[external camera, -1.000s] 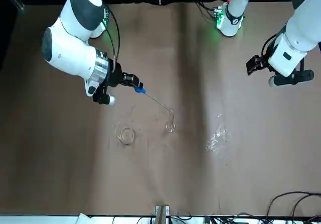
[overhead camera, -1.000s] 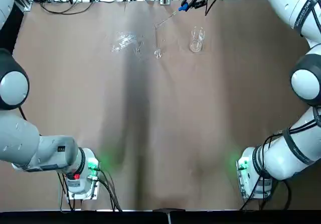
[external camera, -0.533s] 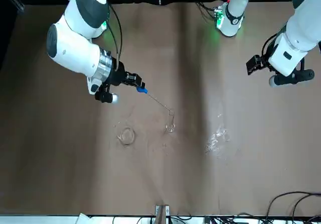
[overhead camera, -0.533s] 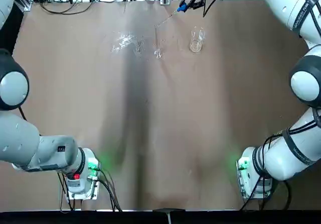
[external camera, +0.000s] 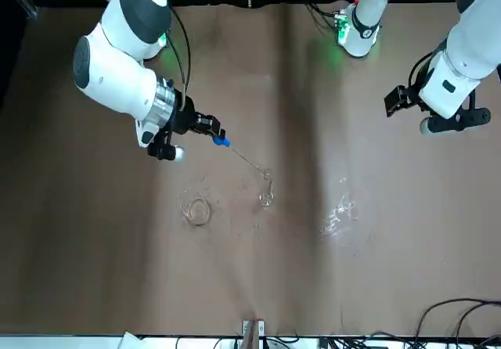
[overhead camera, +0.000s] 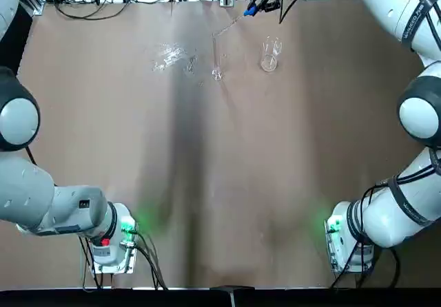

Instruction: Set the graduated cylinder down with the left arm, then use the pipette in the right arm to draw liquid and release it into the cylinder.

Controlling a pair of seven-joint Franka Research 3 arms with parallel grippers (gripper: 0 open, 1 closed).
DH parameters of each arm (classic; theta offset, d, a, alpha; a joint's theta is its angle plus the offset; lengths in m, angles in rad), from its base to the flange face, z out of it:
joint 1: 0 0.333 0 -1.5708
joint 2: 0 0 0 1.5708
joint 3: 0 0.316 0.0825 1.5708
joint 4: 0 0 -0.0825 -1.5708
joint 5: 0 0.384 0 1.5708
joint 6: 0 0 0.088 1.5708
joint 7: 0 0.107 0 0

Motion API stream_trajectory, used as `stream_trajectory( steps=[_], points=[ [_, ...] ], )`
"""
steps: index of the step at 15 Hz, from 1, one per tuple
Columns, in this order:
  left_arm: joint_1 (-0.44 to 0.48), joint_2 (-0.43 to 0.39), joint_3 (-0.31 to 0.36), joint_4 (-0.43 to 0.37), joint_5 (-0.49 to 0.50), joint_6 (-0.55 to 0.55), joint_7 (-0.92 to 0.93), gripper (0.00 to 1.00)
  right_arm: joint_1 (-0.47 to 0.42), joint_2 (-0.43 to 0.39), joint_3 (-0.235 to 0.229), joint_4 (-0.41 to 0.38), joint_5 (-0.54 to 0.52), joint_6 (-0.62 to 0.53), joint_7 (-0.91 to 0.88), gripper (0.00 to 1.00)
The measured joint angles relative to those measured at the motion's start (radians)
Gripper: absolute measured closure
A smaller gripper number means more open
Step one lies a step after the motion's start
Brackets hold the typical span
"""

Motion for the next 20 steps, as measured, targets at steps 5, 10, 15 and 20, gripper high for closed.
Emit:
stream_trajectory(
  steps=[5, 10, 15, 20],
  points=[
    [0.0, 0.0, 0.0, 0.0, 0.0, 0.0, 0.0, 0.0, 0.0, 0.0, 0.0, 0.0, -0.001, 0.001, 0.0, 0.79],
    [0.0, 0.0, 0.0, 0.0, 0.0, 0.0, 0.0, 0.0, 0.0, 0.0, -0.003, 0.001, -0.003, 0.002, 0.0, 0.79],
    [0.0, 0.0, 0.0, 0.0, 0.0, 0.0, 0.0, 0.0, 0.0, 0.0, -0.006, 0.001, -0.006, 0.002, 0.0, 0.81],
    [0.0, 0.0, 0.0, 0.0, 0.0, 0.0, 0.0, 0.0, 0.0, 0.0, -0.006, 0.001, -0.013, 0.002, 0.0, 0.81]
  ],
)
